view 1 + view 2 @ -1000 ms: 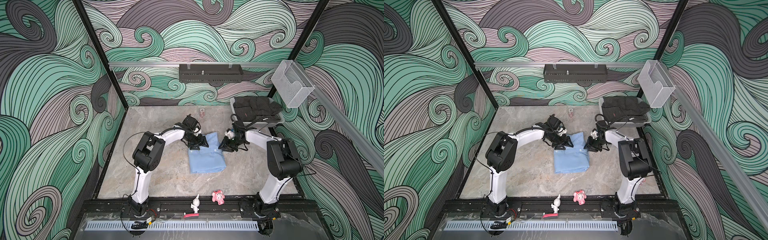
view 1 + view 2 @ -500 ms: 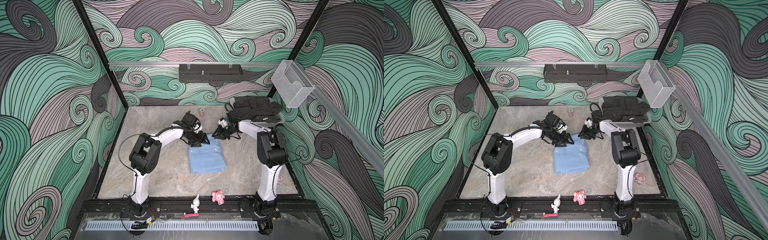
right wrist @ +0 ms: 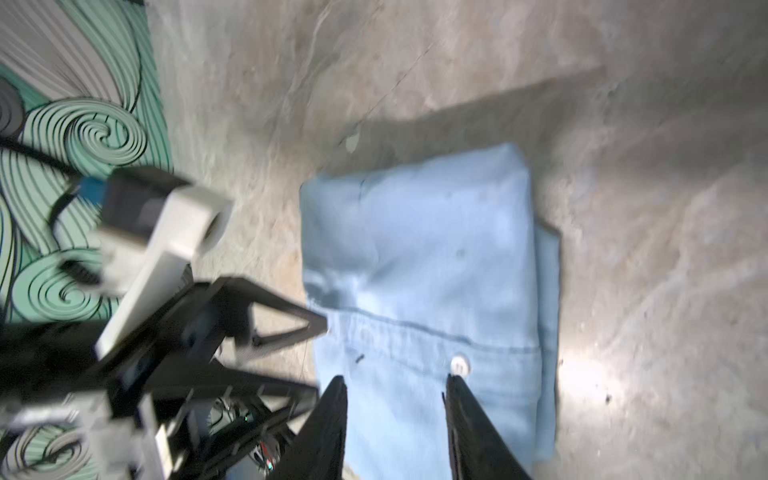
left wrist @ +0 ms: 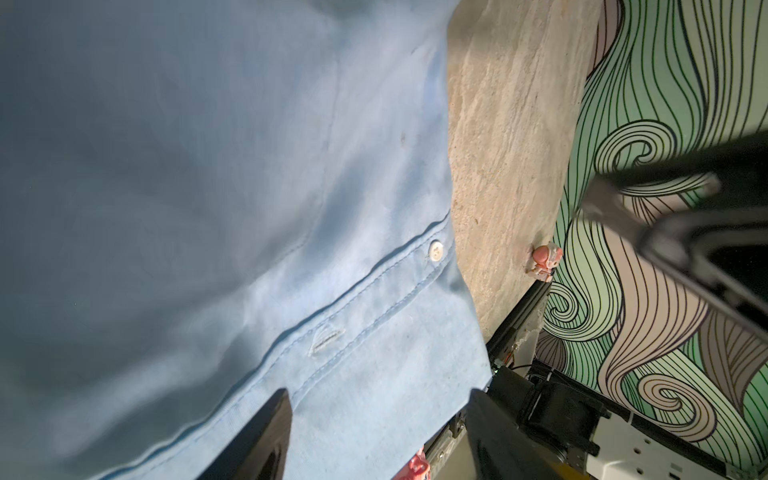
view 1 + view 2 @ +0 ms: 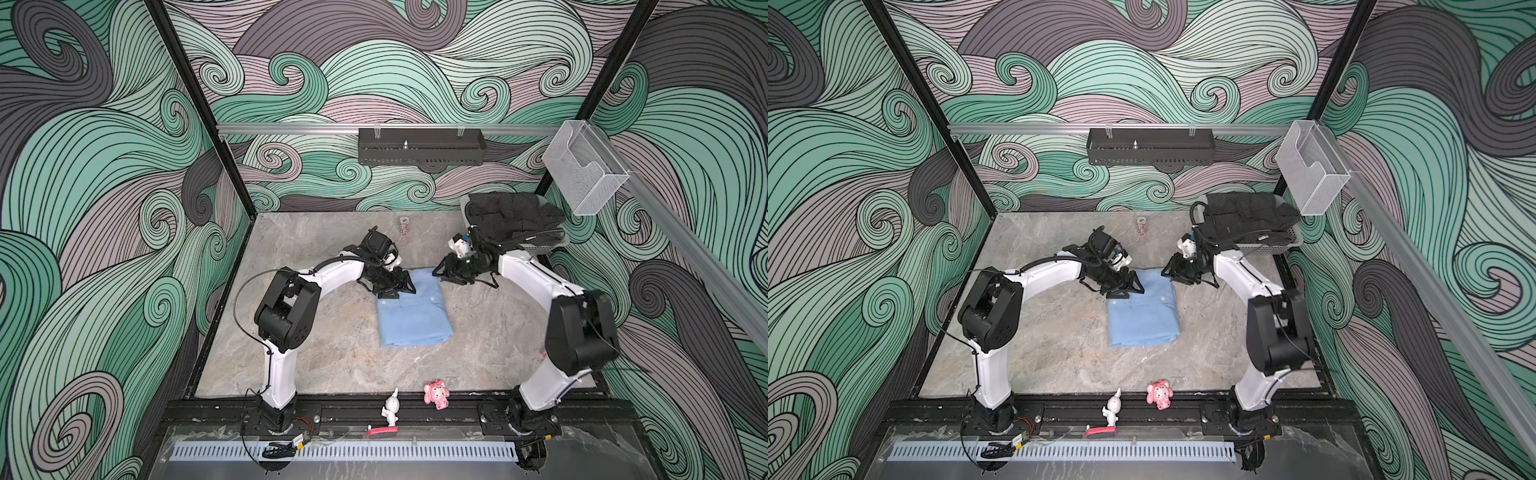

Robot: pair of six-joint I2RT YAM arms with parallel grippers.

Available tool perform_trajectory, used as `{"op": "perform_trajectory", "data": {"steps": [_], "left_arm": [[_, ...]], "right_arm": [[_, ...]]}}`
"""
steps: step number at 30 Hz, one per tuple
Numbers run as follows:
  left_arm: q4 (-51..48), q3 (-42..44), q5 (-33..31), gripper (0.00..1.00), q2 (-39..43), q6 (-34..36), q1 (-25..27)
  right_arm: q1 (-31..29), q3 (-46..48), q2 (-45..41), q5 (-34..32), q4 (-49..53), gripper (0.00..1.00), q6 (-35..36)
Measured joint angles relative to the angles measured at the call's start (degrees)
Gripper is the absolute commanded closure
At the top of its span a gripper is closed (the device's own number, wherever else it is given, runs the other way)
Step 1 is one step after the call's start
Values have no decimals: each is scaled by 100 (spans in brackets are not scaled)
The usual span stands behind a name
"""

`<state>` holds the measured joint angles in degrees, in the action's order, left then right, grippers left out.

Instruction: Fold and stack the long sleeve shirts

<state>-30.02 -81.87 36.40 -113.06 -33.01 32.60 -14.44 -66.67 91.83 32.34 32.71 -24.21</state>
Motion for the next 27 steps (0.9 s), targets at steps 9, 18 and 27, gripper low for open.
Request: {"op": "perform_trajectory", "data": {"steps": [9,18,27], "left_arm": [[133,22,28,34,-551,-109,-142],[221,448,125,34,-380,-109,-557],[2,990,-90,30,125,15,-1259]], "right_arm": [[-577,2312,-553,205,-317,79,-588],[-575,1755,496,17,-162,80,-407],[-1187,-7,1805,0,0,79,-149]]}}
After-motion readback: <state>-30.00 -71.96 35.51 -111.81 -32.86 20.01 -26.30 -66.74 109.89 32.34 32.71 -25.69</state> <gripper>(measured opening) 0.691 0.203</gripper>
